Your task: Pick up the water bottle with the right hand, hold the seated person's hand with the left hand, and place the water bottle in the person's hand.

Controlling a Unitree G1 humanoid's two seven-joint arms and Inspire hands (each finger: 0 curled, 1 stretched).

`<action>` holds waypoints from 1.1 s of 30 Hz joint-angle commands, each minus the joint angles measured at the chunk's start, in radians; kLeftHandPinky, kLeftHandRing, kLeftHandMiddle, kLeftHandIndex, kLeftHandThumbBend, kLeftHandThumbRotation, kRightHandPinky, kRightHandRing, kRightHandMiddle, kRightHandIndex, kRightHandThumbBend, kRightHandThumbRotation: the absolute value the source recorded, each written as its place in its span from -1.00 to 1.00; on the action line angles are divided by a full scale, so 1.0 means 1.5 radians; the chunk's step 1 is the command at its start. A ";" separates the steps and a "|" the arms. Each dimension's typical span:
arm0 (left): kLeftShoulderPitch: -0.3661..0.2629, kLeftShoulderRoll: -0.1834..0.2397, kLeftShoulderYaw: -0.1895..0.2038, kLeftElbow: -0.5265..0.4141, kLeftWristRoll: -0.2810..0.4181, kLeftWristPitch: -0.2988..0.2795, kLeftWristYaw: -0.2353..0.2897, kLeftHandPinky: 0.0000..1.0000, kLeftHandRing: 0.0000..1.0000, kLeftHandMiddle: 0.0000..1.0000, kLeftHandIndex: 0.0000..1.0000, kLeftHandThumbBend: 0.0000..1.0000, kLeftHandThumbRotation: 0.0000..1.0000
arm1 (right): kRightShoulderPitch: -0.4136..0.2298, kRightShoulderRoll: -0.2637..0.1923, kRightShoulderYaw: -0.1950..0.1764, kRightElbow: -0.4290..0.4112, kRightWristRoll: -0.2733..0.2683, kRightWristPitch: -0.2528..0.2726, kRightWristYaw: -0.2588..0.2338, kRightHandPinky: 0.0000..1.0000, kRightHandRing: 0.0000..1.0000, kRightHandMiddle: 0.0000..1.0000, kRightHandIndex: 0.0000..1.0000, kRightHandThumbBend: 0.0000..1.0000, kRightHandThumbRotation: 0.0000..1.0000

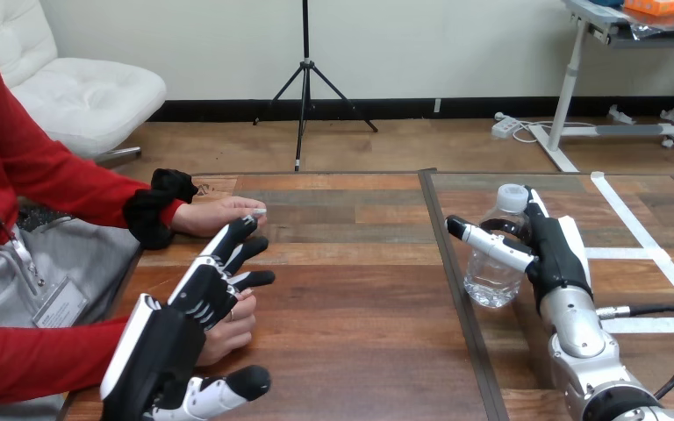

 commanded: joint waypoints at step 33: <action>-0.005 0.010 0.036 -0.084 -0.094 0.074 -0.109 0.71 0.89 0.94 0.87 1.00 -0.03 | 0.015 0.050 -0.003 0.008 -0.010 0.035 -0.054 0.61 0.75 0.77 0.85 1.00 -0.32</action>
